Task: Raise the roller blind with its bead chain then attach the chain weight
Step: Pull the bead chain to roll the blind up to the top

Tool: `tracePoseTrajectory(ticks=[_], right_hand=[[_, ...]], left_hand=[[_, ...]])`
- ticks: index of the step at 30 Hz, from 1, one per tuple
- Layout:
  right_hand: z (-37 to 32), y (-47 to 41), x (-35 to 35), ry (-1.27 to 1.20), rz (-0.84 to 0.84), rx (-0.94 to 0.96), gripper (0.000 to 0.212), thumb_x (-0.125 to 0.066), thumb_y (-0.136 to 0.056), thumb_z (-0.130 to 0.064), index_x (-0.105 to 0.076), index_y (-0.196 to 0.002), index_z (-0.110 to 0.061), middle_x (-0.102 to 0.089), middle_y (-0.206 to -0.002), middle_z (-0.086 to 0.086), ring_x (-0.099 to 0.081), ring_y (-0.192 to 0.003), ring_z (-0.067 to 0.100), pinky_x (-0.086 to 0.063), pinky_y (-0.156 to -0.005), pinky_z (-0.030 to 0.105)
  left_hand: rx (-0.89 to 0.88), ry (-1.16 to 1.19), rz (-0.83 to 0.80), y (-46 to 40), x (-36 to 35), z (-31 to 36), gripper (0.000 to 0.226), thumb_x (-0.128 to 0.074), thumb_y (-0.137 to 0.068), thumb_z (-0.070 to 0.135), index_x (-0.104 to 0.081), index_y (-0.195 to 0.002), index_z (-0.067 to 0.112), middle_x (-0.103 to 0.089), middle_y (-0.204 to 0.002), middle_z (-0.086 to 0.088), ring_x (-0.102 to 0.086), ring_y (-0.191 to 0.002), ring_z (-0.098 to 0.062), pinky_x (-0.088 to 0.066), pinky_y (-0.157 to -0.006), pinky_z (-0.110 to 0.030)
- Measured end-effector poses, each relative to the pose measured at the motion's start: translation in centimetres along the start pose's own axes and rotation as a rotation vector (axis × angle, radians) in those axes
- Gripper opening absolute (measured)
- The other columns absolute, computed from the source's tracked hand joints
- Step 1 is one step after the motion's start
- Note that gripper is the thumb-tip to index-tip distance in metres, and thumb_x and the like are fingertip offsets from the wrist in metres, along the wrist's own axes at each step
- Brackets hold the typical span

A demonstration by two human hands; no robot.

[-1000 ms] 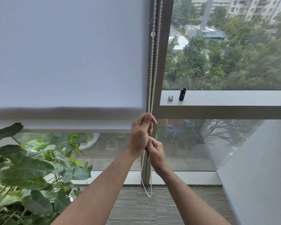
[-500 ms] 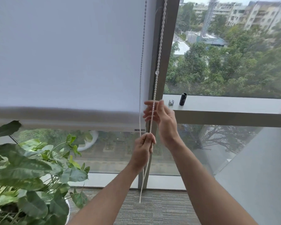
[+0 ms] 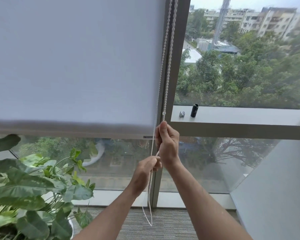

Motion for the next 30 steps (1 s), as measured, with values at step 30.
tracePoseTrajectory(ticks=[30], right_hand=[[-12.5, -7.2, -2.1, -0.027, -0.184, 0.09, 0.047, -0.031, -0.105, -0.038, -0.069, -0.1, -0.01, -0.065, -0.076, 0.006, -0.061, -0.065, 0.018, -0.05, -0.058, 0.029]], left_hand=[[-0.349, 0.312, 0.142, -3.9, -1.4, 15.3, 0.03, -0.046, -0.097, 0.026, -0.06, -0.071, 0.024, -0.033, -0.045, 0.006, -0.025, -0.04, -0.008, -0.018, -0.04, -0.03]])
Point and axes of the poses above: each hand's wrist, its own y-axis away from the middle knuckle, its own x-axis out of the back of the hand, z = x × y, the point moved 6 cm from there along -y, towards the middle knuckle
